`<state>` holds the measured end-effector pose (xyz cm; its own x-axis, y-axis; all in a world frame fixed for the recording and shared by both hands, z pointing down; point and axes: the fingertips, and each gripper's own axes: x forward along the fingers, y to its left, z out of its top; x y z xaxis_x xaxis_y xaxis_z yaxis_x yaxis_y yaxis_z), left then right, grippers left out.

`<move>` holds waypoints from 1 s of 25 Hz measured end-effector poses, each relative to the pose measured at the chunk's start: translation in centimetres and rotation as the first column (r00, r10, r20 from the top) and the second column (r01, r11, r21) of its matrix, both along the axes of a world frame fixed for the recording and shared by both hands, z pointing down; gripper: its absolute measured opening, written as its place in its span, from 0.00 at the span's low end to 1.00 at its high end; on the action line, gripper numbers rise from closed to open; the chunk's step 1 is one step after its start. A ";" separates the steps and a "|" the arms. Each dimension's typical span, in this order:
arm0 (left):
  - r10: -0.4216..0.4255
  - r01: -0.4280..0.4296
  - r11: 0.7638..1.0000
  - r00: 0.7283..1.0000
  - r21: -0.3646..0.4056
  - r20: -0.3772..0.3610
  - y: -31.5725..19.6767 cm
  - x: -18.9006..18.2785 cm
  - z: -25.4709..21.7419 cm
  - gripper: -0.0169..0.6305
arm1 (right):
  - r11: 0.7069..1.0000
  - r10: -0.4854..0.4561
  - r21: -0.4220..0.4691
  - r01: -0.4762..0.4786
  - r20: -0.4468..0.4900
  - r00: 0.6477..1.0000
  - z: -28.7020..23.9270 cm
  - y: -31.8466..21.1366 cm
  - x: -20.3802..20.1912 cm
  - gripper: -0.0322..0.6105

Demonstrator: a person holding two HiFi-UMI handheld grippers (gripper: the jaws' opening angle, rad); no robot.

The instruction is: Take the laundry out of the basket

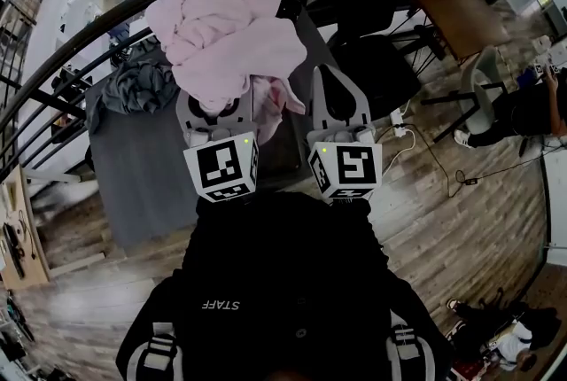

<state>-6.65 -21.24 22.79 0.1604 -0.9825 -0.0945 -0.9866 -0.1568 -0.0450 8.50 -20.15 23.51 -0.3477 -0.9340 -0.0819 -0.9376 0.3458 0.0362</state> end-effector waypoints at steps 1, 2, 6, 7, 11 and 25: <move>0.000 0.000 1.000 1.000 0.000 0.001 0.0 0.0 0.0 0.46 | 1.000 0.003 0.003 -0.003 -0.006 1.000 -0.1 0.0 0.0 0.07; -0.001 0.001 1.000 1.000 0.000 0.003 0.1 0.0 -0.1 0.46 | 1.000 0.005 0.006 -0.005 -0.009 1.000 -0.2 0.0 0.0 0.07; -0.007 0.007 1.000 1.000 0.005 0.008 0.2 0.0 -0.2 0.47 | 1.000 0.004 0.016 -0.004 -0.008 1.000 -0.5 0.1 0.1 0.07; -0.008 0.008 1.000 1.000 0.006 0.008 0.2 0.1 -0.2 0.47 | 1.000 0.003 0.018 -0.002 -0.008 1.000 -0.5 0.1 0.1 0.07; -0.010 0.010 1.000 1.000 0.006 0.011 0.1 0.0 -0.3 0.47 | 1.000 -0.002 0.022 0.003 -0.017 1.000 -0.5 0.1 -0.1 0.07; -0.034 0.035 0.999 0.999 -0.019 0.024 0.2 -0.3 0.3 0.48 | 0.999 -0.016 0.033 0.017 -0.028 0.999 -0.8 0.3 -0.4 0.07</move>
<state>-6.95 -21.02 23.05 0.1284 -0.9891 -0.0719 -0.9901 -0.1238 -0.0654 8.12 -19.84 22.75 -0.3653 -0.9251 -0.1033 -0.9303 0.3591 0.0742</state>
